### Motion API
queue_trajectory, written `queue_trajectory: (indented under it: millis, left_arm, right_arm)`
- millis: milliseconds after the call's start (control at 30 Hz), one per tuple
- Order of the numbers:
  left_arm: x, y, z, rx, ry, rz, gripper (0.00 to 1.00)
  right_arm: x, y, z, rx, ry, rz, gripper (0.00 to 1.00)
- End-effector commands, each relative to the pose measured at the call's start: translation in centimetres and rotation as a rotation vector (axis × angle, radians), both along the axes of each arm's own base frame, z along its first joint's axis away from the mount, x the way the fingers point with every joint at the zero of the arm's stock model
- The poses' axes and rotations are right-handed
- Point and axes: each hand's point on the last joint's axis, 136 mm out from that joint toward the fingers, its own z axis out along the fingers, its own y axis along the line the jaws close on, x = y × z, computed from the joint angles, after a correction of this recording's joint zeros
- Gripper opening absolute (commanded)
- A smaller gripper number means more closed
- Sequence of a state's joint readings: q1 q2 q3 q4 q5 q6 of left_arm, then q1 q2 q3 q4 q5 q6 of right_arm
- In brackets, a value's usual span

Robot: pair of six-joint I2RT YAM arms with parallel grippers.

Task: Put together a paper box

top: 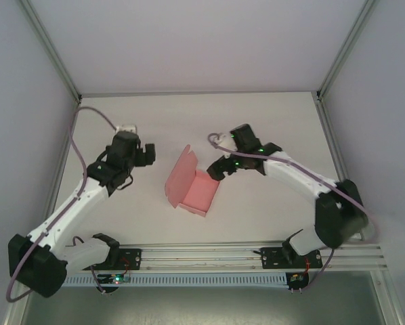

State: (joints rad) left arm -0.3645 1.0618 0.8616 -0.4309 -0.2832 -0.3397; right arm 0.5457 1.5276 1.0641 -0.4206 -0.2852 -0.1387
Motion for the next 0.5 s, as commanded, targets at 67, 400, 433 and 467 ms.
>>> queue_trajectory:
  millis: [67, 400, 433, 467]
  left_arm:
    - [-2.6, 2.3, -0.7, -0.105, -0.037, 0.154, 1.0]
    - [-3.6, 3.4, -1.1, -0.089, -0.072, 0.176, 1.0]
    - [-3.6, 3.4, -1.2, -0.086, -0.069, 0.177, 1.0]
    - [-3.5, 3.4, -1.2, -0.085, -0.066, 0.178, 1.0]
  right_arm:
    - [1.0, 1.8, -3.9, -0.107, 0.097, 0.075, 0.93]
    - [2.1, 2.5, -8.6, -0.222, 0.15, 0.032, 0.55]
    - [2.1, 2.4, -8.7, -0.237, 0.14, 0.018, 0.44]
    - [2.2, 2.3, -8.6, -0.245, 0.126, 0.0, 0.36]
